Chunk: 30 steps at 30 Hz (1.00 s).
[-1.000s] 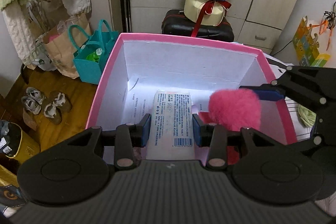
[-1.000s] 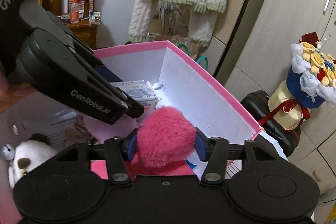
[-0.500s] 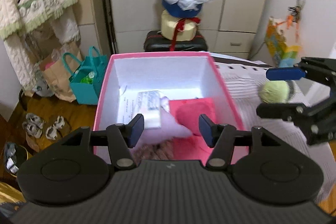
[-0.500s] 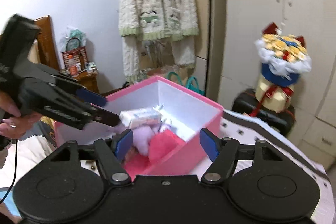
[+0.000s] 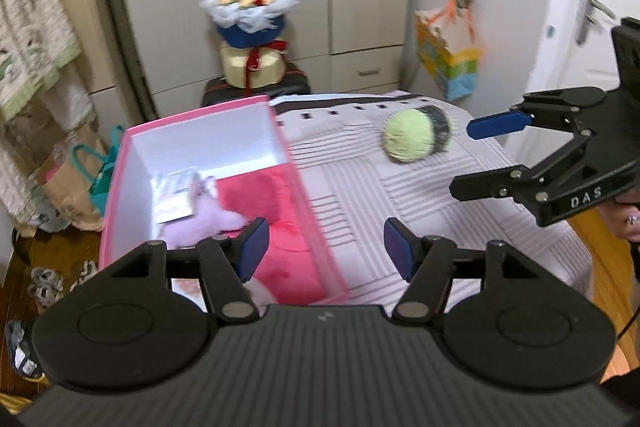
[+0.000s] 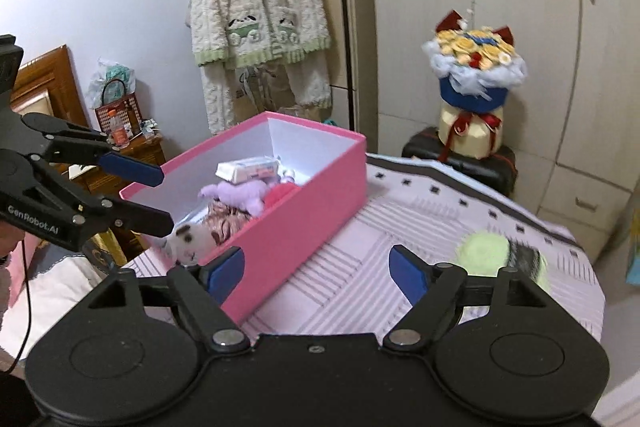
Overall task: Organize soft objects
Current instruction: 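Move the left tool toward the green yarn skein on the bed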
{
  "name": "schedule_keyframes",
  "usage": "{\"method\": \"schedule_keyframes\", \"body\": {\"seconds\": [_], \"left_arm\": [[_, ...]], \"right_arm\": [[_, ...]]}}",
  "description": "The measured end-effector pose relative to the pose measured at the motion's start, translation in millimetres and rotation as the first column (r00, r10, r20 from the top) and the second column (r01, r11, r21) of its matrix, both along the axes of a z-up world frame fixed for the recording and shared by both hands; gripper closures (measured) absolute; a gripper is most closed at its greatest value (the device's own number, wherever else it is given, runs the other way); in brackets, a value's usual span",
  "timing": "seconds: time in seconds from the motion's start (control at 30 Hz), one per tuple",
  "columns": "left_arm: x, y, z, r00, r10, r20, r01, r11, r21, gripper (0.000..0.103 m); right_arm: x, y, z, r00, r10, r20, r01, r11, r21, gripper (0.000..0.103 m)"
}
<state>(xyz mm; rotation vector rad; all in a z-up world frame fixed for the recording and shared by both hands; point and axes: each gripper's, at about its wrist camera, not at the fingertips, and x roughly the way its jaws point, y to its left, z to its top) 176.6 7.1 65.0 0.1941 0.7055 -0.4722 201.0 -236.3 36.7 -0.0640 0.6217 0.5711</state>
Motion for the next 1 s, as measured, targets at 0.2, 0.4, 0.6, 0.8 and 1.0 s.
{"method": "schedule_keyframes", "body": {"seconds": [0.2,0.4,0.6,0.8,1.0], "left_arm": [[-10.6,-36.5,-2.4,0.995,-0.095,-0.004,0.095,0.995,0.01,0.038],[-4.9,-73.1,-12.5,0.989,-0.15,0.003,0.15,0.989,0.008,0.036],[13.0,-101.4,-29.3,0.988,-0.156,-0.003,0.156,0.986,-0.051,0.035],[38.9,-123.7,-51.3,0.996,-0.088,0.019,0.089,0.99,-0.112,0.035],[76.8,-139.4,-74.6,1.0,-0.018,-0.023,0.013,0.98,-0.196,0.036]], "right_arm": [[-18.5,-33.1,-7.4,0.999,-0.032,-0.006,0.032,0.999,-0.007,0.016],[-31.2,-62.6,-21.2,0.998,-0.051,0.038,0.052,0.998,-0.02,0.011],[-27.6,-84.8,-45.4,0.992,-0.089,0.091,0.094,0.995,-0.043,0.007],[0.0,-102.4,-75.7,0.982,-0.133,0.134,0.142,0.988,-0.055,0.006],[37.0,-121.9,-102.2,0.978,-0.147,0.15,0.15,0.989,-0.015,0.006]]}}
